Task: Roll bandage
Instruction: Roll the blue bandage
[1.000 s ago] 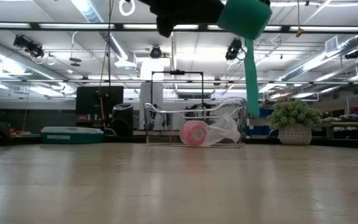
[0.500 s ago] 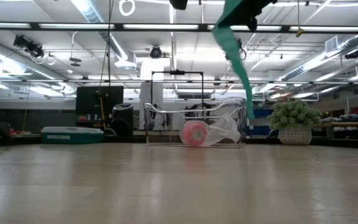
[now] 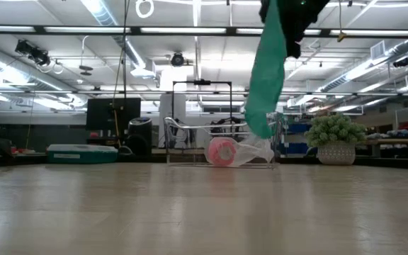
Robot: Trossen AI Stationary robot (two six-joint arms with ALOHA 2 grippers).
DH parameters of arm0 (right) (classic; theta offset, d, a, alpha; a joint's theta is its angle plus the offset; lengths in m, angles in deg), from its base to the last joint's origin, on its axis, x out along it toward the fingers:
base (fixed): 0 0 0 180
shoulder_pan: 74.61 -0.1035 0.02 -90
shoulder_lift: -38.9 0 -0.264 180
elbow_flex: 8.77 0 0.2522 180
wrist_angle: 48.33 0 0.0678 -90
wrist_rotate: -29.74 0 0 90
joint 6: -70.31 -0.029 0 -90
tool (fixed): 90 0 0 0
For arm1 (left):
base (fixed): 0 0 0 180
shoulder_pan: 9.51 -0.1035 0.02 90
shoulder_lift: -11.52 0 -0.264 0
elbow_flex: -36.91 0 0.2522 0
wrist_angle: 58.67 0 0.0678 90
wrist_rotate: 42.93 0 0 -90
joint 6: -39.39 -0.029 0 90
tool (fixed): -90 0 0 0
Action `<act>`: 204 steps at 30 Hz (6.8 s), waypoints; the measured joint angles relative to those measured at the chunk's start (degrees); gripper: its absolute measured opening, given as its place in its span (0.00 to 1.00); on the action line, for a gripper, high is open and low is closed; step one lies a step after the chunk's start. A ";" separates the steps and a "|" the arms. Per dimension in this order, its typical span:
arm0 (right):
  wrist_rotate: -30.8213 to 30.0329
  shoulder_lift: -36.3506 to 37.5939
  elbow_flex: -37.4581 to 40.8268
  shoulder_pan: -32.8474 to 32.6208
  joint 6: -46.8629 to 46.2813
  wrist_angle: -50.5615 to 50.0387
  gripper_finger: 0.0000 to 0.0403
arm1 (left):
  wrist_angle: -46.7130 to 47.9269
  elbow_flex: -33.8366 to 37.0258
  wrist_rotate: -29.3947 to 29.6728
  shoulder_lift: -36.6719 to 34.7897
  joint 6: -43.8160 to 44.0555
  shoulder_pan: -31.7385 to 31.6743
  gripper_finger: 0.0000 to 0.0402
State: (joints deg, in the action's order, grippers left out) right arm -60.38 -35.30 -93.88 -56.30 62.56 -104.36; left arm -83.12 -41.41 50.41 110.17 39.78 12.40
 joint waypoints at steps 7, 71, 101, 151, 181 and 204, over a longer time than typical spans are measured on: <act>-2.66 6.34 0.00 0.38 -3.46 -4.38 0.46 | 0.19 -4.62 -2.55 -0.03 -1.72 -0.02 0.06; -74.42 -12.49 24.61 -61.29 19.94 84.40 0.41 | -2.27 -9.15 30.92 -0.74 -14.96 1.33 0.06; -66.39 0.83 24.55 -57.36 45.83 87.74 0.00 | -4.64 -9.15 24.85 -0.74 -13.16 2.89 0.06; -28.51 14.61 16.54 -25.75 35.34 57.56 0.00 | 9.89 -14.81 16.08 5.74 -3.07 -1.85 0.06; -47.63 9.91 2.89 -53.53 57.98 64.27 0.00 | 13.56 -14.81 17.61 7.41 -1.25 -11.45 0.06; -52.63 14.48 2.86 -42.92 62.31 61.07 0.00 | 11.16 -14.79 16.47 7.48 -3.68 -3.32 0.06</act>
State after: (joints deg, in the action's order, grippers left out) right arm -113.01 -20.82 -91.02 -99.22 124.87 -43.29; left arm -71.95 -56.20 66.88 117.65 36.10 9.08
